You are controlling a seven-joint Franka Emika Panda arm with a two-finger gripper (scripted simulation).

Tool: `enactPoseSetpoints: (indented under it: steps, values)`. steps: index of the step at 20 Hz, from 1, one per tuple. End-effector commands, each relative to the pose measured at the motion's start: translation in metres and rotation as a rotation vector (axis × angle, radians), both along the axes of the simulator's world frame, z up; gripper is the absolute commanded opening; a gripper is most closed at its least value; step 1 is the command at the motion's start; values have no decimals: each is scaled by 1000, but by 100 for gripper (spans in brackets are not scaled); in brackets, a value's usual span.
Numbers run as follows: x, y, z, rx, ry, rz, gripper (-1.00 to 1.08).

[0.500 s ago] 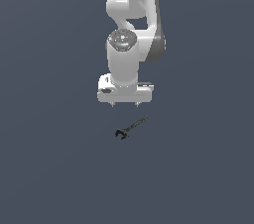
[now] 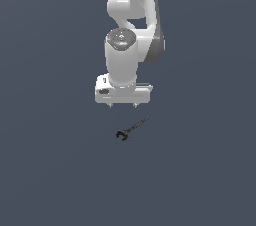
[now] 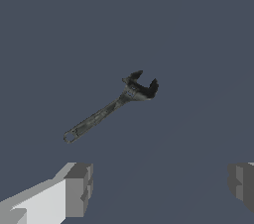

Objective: Pick up the object and move it to a goal position.

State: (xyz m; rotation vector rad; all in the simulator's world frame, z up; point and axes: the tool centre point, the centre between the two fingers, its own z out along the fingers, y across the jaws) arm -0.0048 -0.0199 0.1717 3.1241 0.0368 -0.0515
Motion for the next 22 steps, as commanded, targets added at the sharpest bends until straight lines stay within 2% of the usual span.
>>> enactPoseSetpoints:
  steps: [1, 11, 22]
  values:
    - [1, -2, 1, -4, -1, 8, 100]
    - [2, 2, -5, -1, -3, -51, 100]
    - [9, 15, -29, 4, -10, -266, 100]
